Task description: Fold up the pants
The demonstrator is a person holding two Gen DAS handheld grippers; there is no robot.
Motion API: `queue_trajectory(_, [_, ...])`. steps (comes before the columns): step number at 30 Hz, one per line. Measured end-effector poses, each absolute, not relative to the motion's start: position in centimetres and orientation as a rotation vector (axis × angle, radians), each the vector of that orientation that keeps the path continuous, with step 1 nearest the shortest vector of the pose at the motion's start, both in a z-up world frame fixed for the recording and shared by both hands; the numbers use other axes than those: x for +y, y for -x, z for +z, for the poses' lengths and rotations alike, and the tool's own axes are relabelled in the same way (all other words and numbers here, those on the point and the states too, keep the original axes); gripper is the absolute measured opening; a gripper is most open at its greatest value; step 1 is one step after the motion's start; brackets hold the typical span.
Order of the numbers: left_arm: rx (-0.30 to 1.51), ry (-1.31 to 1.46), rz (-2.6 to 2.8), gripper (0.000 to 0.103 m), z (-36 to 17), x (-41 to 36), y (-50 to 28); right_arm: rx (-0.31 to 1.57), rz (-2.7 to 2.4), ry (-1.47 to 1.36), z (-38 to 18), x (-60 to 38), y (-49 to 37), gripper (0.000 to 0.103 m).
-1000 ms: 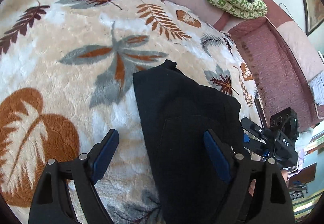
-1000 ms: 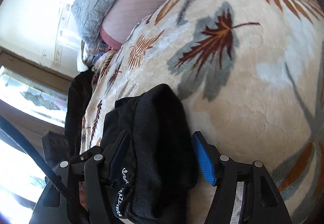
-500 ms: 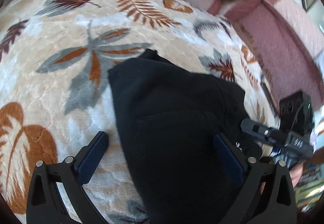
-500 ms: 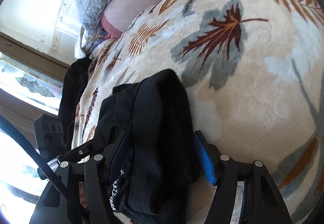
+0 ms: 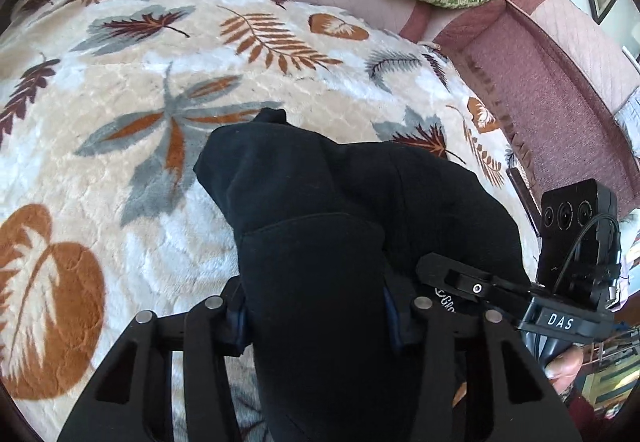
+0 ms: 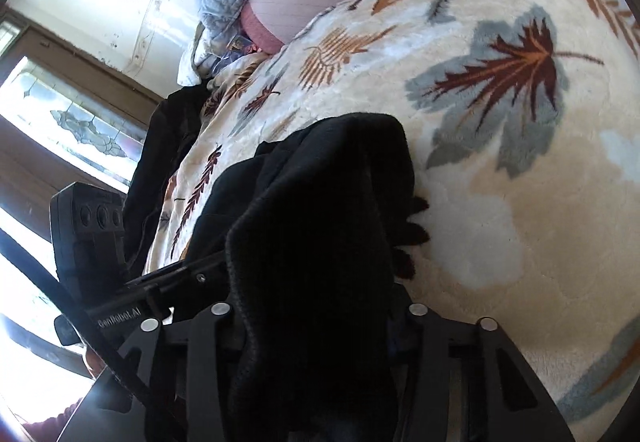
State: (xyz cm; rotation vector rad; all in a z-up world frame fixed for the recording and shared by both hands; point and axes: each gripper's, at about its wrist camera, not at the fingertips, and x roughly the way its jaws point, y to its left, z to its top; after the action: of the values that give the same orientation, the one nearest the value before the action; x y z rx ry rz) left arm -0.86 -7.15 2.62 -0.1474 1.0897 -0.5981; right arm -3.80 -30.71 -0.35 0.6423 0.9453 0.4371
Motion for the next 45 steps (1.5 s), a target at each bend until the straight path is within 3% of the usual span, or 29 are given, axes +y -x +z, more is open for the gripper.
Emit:
queue_trajectory(13, [1.0,0.111,-0.562,0.048,5.5,-6.0,3.0,0.855,0.421,-0.42,3.9,-27.1,5.9,0.046])
queue_trajectory(17, [0.986,0.152,-0.578,0.038,6.7,-4.8,2.9,0.86,0.448,-0.405,5.5,-26.3,5.0,0.046])
queue_trajectory(28, [0.961,0.182,-0.507,0.031,8.1,-3.0,-1.0,0.868,0.532,-0.287,9.9,-21.5,-0.5,0.043])
queue_trajectory(36, [0.998,0.166,-0.481,0.031,6.4,-2.9,-3.1,0.892,0.511,-0.329,7.8,-21.4,-3.3,0.042])
queue_trajectory(37, [1.001,0.15,-0.483,0.032,6.0,-3.0,-2.8,0.915,0.501,-0.324,7.2,-21.7,-3.1,0.042])
queue_trajectory(40, [1.014,0.114,-0.471,0.05,5.0,-3.3,-2.6,0.978,0.445,-0.281,5.6,-22.4,-2.2,0.042])
queue_trajectory(45, [1.045,0.157,-0.496,0.058,4.6,-2.7,-2.5,1.086,0.351,-0.329,3.0,-25.3,-2.0,0.052])
